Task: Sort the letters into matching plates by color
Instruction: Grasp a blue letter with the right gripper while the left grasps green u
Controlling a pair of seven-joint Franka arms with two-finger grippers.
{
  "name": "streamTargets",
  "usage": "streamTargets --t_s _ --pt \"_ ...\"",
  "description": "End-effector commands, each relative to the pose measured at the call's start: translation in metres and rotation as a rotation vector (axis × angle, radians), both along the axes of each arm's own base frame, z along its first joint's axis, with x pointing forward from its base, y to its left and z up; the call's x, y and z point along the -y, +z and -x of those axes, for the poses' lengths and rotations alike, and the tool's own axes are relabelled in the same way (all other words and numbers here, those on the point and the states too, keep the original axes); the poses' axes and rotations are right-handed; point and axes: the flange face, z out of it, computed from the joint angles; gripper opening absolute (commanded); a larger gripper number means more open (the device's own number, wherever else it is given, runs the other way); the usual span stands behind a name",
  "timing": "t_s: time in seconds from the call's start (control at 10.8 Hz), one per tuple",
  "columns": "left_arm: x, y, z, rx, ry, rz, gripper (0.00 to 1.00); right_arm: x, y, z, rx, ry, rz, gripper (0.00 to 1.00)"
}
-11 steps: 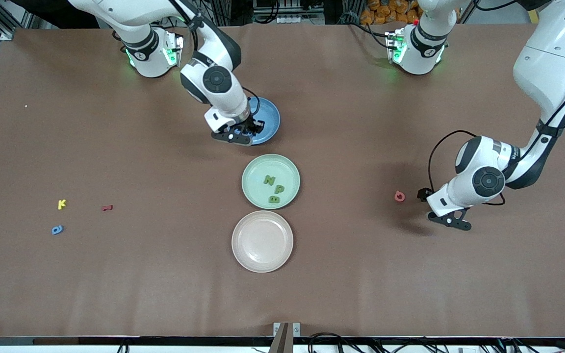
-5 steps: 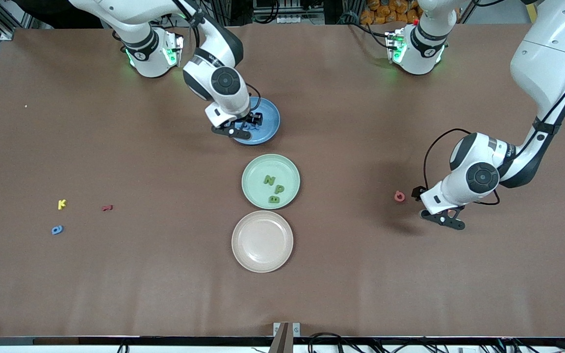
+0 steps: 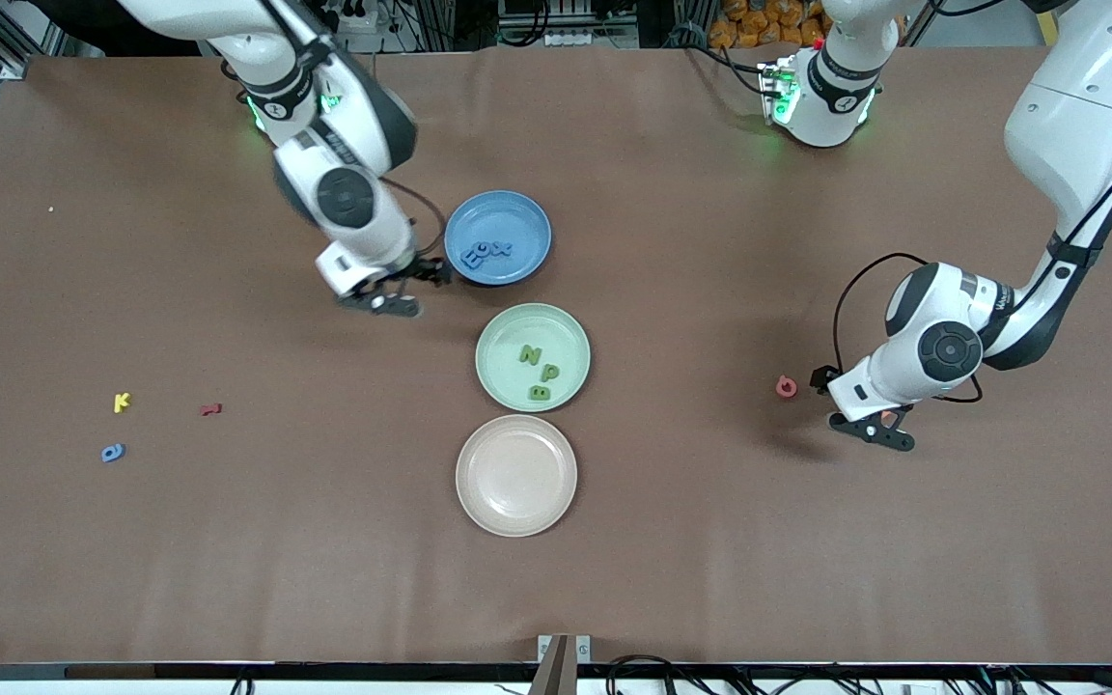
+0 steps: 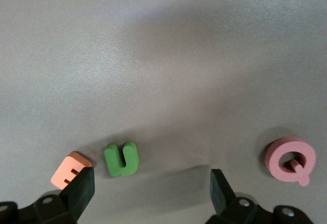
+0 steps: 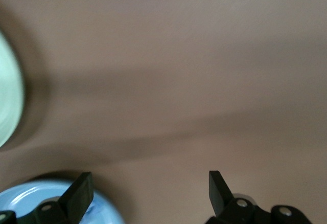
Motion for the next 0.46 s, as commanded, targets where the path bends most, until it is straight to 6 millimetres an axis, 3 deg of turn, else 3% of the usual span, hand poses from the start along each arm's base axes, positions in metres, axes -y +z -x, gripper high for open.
streamTargets --t_s 0.0,0.37 --pt "-0.003 -0.006 0.001 0.032 0.011 0.019 1.0 0.106 0.015 -0.053 0.027 0.082 -0.02 1.0" --pt "-0.003 -0.005 -0.004 0.075 0.017 0.046 1.0 0.255 0.035 -0.119 0.107 0.3 -0.055 1.0"
